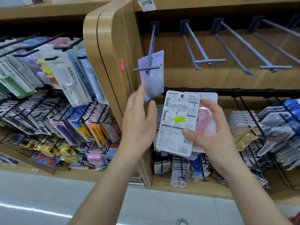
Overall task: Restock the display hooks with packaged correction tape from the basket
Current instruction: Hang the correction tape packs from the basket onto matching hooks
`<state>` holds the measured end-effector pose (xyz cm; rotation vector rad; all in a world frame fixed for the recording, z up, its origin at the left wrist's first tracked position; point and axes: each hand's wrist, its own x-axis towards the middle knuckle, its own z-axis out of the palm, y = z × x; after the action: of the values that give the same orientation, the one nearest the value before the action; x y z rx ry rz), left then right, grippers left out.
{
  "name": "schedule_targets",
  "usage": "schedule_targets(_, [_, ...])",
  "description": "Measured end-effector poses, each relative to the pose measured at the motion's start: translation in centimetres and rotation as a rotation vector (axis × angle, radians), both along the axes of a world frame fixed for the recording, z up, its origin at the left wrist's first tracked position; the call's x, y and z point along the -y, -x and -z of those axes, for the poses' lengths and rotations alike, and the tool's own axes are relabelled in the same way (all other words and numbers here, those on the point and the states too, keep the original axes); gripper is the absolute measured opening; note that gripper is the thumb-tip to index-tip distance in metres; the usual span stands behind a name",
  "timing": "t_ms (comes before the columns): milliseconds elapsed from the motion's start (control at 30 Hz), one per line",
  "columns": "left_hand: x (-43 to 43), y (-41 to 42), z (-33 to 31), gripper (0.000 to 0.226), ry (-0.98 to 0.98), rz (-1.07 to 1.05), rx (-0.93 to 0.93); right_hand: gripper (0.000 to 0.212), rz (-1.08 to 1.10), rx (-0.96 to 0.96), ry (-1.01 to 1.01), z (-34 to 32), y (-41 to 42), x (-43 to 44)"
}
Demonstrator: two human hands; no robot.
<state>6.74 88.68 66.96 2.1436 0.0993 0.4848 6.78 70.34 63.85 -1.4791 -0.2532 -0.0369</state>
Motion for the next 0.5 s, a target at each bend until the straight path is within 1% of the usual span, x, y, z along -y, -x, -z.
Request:
schedule_targets(33, [0.4,1.5,0.3,0.052,0.074,0.055,-0.04,0.078,-0.004,-0.008,-0.007,0.0,0.0,0.0])
schedule_targets(100, [1.4,3.7,0.4,0.047,0.313,0.197,-0.181,0.071,-0.028,-0.011,-0.009,-0.2,0.1,-0.3])
schedule_targets(133, [1.8,4.1,0.5,0.041,0.409,0.232,-0.227,0.066,-0.04,-0.007,-0.008,-0.2,0.1,-0.5])
schedule_targets(167, [2.0,4.2,0.7,0.035,0.466,0.226,-0.236,0.059,-0.057,-0.004,-0.021,-0.3,0.2,-0.7])
schedule_targets(233, [2.0,4.1,0.9,0.028,0.546,0.154,-0.19,0.046,-0.079,-0.026,-0.063,-0.2,0.2,-1.0])
schedule_targets(300, [1.7,3.8,1.1,0.024,0.626,0.07,-0.123,0.045,-0.057,-0.064,-0.074,-0.1,0.2,-1.0])
schedule_targets(333, [1.6,3.9,1.1,0.026,0.597,0.048,-0.073,0.047,-0.03,-0.069,-0.066,0.0,0.2,-1.0])
schedule_targets(367, [1.5,4.1,1.2,0.033,0.5,0.03,-0.001,0.047,0.003,-0.065,-0.045,0.1,0.1,-0.9])
schedule_targets(400, [1.2,4.3,1.3,0.041,0.334,0.017,0.099,0.041,0.034,-0.057,-0.021,0.2,0.1,-1.0])
schedule_targets(467, [0.5,4.3,2.1,0.053,-0.106,0.031,0.295,0.029,0.058,-0.074,-0.002,0.3,-0.1,-1.2])
schedule_targets(500, [0.2,4.1,2.7,0.055,-0.286,0.036,0.365,0.033,0.051,-0.107,-0.035,0.3,-0.1,-1.3])
